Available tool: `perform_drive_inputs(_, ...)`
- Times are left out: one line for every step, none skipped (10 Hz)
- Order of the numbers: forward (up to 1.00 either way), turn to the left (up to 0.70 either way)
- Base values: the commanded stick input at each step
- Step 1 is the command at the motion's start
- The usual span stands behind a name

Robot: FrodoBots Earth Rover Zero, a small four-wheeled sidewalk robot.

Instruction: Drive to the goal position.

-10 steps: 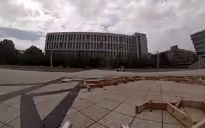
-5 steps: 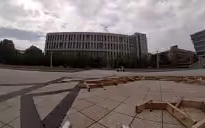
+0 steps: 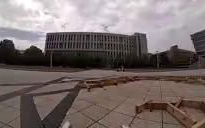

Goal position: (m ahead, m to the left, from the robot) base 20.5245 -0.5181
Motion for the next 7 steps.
perform_drive_inputs(0.06, 0.00)
perform_drive_inputs(0.06, 0.00)
perform_drive_inputs(0.06, 0.01)
perform_drive_inputs(0.06, 0.00)
perform_drive_inputs(0.06, 0.00)
perform_drive_inputs(0.06, 0.01)
perform_drive_inputs(0.06, 0.00)
